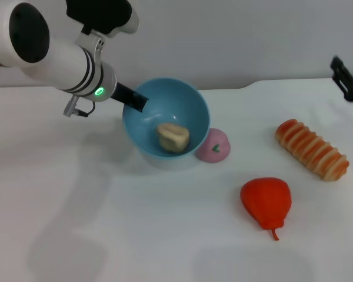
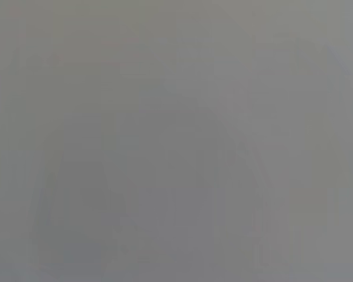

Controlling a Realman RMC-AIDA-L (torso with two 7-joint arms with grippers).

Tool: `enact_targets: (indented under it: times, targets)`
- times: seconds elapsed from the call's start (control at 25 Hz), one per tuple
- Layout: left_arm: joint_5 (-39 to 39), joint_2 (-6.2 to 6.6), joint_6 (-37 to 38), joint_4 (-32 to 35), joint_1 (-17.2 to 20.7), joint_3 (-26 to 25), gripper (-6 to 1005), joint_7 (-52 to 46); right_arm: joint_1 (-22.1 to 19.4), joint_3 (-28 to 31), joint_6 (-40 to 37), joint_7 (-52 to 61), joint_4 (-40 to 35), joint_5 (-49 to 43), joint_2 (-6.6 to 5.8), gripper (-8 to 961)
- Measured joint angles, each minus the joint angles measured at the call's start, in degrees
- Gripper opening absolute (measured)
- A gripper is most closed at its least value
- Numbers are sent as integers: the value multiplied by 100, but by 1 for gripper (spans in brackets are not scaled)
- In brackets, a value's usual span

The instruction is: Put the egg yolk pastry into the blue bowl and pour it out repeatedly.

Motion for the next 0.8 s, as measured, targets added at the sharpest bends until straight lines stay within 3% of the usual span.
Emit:
enact_targets:
  times: [0.36,0.8]
  targets:
    - [-155,-3,611,-676,110,810,-1,0,-96,90,-216,-223,737,-47,2,490]
    - [-111,-4,1585,-1333,92,1369,0,0,-167,348,-613,-282,1325,-69,-7,488]
